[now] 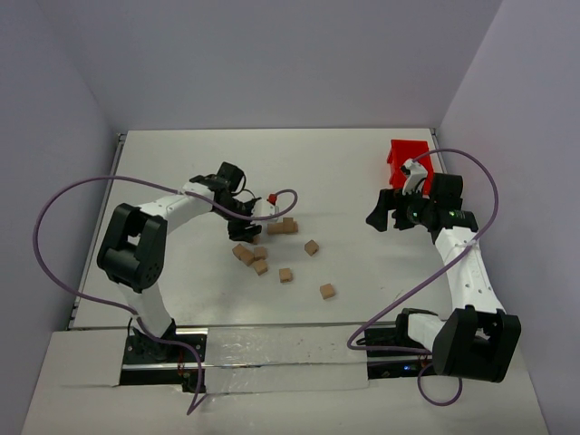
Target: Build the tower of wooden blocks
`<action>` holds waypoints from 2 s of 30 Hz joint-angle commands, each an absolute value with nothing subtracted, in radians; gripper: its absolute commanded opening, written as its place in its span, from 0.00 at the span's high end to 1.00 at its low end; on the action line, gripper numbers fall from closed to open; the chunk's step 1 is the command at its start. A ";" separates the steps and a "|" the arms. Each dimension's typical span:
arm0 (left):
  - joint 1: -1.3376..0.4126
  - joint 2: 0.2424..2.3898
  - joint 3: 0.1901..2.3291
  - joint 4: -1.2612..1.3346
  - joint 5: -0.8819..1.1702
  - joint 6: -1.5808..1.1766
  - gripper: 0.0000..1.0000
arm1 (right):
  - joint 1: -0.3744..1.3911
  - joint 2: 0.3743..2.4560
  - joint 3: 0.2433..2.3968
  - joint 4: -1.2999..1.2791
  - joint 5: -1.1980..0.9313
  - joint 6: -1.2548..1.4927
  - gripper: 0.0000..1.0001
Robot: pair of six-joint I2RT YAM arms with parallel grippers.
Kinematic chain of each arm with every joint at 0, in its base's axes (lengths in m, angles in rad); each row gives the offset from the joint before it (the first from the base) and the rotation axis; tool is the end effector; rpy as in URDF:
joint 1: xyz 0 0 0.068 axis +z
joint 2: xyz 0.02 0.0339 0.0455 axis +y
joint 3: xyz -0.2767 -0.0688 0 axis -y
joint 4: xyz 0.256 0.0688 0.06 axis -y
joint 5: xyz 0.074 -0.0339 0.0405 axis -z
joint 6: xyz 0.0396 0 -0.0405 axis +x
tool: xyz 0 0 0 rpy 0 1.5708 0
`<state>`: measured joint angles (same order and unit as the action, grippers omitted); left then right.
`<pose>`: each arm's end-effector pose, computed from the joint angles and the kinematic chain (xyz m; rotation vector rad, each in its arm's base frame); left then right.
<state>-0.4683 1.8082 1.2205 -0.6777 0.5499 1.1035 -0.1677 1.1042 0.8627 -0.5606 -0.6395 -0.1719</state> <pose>0.3153 -0.1827 0.1877 1.9390 1.7759 -0.5777 0.2327 -0.0154 0.2816 -0.3028 2.2256 0.5744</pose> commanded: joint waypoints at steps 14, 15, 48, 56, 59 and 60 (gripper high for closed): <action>-0.466 1.835 1.204 -0.620 0.556 1.121 0.63 | -0.163 1.110 0.868 -0.526 -0.646 -0.164 0.00; -0.466 1.838 1.210 -0.622 0.554 1.120 0.68 | -0.163 1.109 0.867 -0.526 -0.645 -0.164 0.00; -0.587 1.989 1.493 -0.620 0.509 0.881 0.90 | -0.162 1.100 0.867 -0.538 -0.657 -0.172 0.00; -0.592 1.999 1.505 -0.609 0.506 0.873 0.90 | -0.162 1.101 0.867 -0.540 -0.657 -0.173 0.00; -0.595 1.999 1.508 -0.609 0.507 0.872 0.89 | -0.163 1.101 0.867 -0.540 -0.657 -0.173 0.00; -0.596 2.000 1.507 -0.608 0.508 0.872 0.88 | -0.163 1.102 0.867 -0.540 -0.658 -0.173 0.00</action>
<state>-0.5834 1.9824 1.4593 -0.6347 0.4996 0.8761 -0.1677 1.1084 0.8627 -0.5606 -0.6421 -0.1726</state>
